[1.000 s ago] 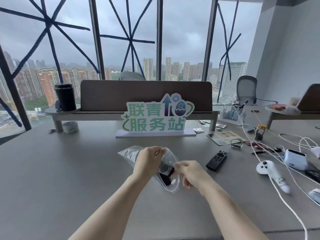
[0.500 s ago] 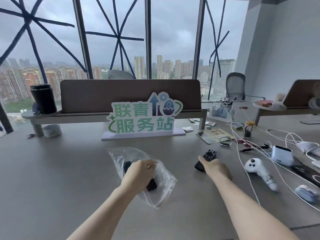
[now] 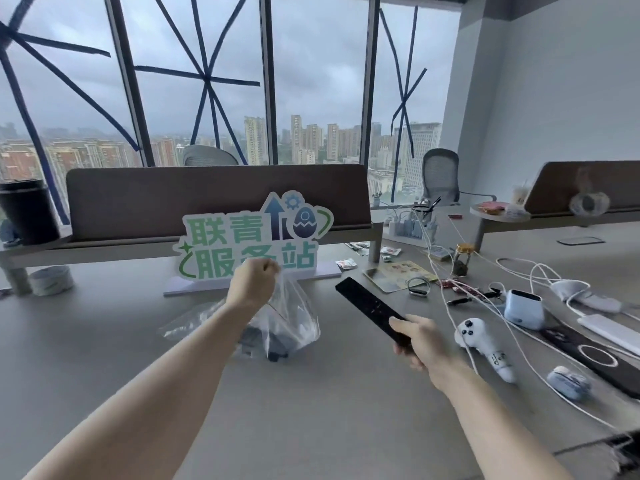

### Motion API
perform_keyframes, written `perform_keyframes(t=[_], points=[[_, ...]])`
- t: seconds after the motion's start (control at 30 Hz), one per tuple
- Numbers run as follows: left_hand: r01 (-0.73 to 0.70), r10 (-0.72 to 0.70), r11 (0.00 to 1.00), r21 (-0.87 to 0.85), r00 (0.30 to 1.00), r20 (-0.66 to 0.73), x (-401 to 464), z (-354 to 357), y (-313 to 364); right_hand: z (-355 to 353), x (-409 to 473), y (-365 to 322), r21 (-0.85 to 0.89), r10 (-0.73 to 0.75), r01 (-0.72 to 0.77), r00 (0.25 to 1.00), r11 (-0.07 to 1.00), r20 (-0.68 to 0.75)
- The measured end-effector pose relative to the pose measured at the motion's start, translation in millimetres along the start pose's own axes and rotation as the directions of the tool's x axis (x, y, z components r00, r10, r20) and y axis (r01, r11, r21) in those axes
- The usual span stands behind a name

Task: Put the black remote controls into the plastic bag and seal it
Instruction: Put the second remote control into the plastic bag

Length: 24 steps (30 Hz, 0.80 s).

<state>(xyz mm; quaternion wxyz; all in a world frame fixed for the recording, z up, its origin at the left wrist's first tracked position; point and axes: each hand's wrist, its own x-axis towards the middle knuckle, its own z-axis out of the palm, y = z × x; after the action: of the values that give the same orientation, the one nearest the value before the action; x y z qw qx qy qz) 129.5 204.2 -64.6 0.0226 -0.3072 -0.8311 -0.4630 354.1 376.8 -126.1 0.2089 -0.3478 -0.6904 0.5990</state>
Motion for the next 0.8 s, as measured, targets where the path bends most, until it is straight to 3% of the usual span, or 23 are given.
perform_keyframes(t=[0.1,0.17,0.3,0.37,0.47,0.57,0.63,0.73,0.8], points=[[-0.106,0.106,0.994,0.005,0.993,-0.059,11,3,31,-18,-31,-25,0.158,-0.067,0.053,0.994,0.986,0.083],[-0.169,0.170,0.985,0.037,0.984,-0.045,7,12,43,-24,-44,-38,0.161,-0.061,0.044,0.992,0.986,0.106],[-0.234,0.232,0.970,0.063,0.972,0.036,-25,36,40,-16,-50,-44,-0.187,0.019,0.001,0.995,0.982,0.101],[-0.265,0.259,0.960,0.087,0.963,0.069,-45,47,33,-2,-49,-36,-0.267,0.048,-0.015,0.992,0.964,0.116],[-0.234,0.224,0.969,0.078,0.967,0.120,-68,53,18,28,-45,-17,-0.216,0.039,-0.002,0.985,0.977,0.169],[-0.184,0.171,0.977,0.108,0.978,0.122,-77,45,4,50,-46,-2,-0.053,0.085,-0.071,0.937,0.996,0.339],[-0.158,0.146,0.981,0.109,0.983,0.113,-79,34,-4,57,-44,4,-0.068,0.097,-0.076,0.919,0.995,0.383],[-0.142,0.128,0.984,0.110,0.984,0.125,-83,19,-15,64,-33,6,-0.124,-0.041,0.057,0.991,0.991,0.126],[-0.109,0.093,0.988,0.114,0.987,0.131,-87,10,-22,65,-25,5,-0.280,-0.175,0.138,0.978,0.950,-0.111]])
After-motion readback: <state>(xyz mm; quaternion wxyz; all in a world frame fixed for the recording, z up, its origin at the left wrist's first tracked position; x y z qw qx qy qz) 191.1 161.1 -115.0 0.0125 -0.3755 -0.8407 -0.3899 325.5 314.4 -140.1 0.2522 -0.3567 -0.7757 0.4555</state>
